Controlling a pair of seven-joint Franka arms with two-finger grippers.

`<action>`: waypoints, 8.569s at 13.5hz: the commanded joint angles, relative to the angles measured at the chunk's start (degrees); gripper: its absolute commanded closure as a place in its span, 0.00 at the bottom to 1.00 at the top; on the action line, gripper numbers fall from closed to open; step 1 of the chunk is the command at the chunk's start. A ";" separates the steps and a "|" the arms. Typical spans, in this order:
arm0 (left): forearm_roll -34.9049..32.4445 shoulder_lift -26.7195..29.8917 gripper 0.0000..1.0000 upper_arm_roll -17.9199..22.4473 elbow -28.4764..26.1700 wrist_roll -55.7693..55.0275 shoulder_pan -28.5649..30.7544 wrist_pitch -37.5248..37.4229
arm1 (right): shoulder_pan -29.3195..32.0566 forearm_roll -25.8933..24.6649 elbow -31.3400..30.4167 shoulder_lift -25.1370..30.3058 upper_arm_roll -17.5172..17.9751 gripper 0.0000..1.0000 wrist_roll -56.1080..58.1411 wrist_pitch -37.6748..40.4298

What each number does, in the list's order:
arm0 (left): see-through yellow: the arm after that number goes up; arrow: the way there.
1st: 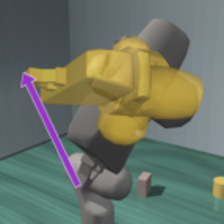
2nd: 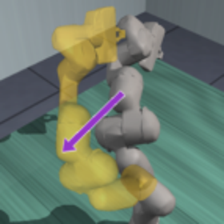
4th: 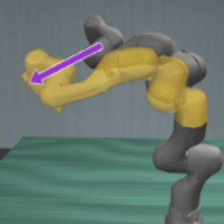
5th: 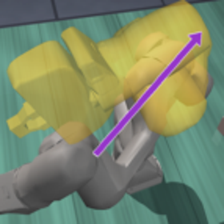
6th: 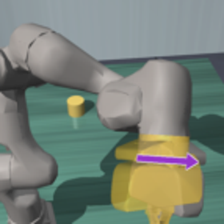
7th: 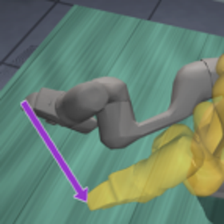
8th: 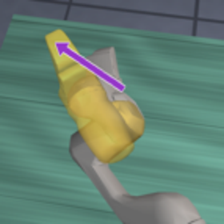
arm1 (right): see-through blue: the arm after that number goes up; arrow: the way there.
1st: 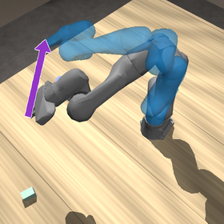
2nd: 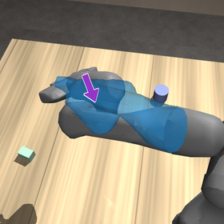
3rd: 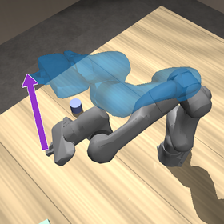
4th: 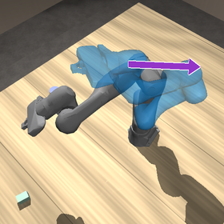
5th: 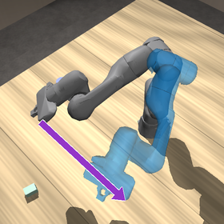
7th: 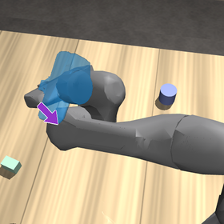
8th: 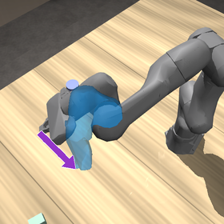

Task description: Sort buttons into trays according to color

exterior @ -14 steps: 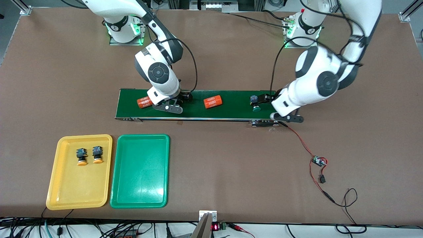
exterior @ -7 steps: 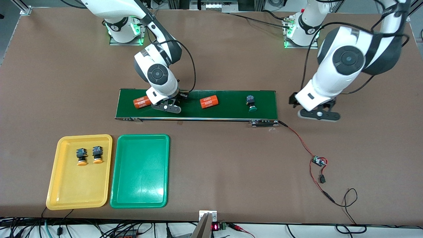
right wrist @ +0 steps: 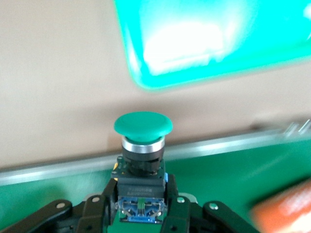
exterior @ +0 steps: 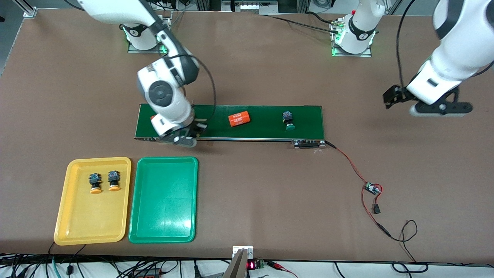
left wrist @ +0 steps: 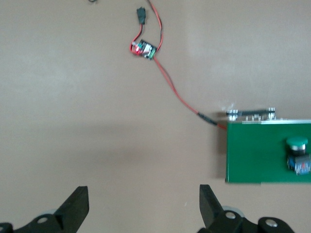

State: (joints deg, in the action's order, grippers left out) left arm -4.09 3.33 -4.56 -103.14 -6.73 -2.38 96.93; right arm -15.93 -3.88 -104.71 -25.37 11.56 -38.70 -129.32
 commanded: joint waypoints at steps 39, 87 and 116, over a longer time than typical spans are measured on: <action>0.75 -5.62 0.00 3.77 14.90 2.25 -2.28 -7.81 | -1.99 9.68 4.43 4.98 -9.37 0.00 18.42 14.36; 1.89 -5.88 0.00 2.19 15.69 1.46 -2.63 -8.25 | -19.76 5.29 1.97 -4.86 -5.15 0.96 -7.87 -3.84; 2.42 -7.20 0.00 2.98 15.34 5.74 0.44 -4.30 | 1.07 4.67 25.08 -21.13 -8.93 0.00 19.37 -0.95</action>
State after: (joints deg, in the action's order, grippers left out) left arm -2.43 -2.93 -1.72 -89.32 -4.65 -3.13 92.80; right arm -15.60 1.00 -80.27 -48.83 2.40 -19.40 -133.68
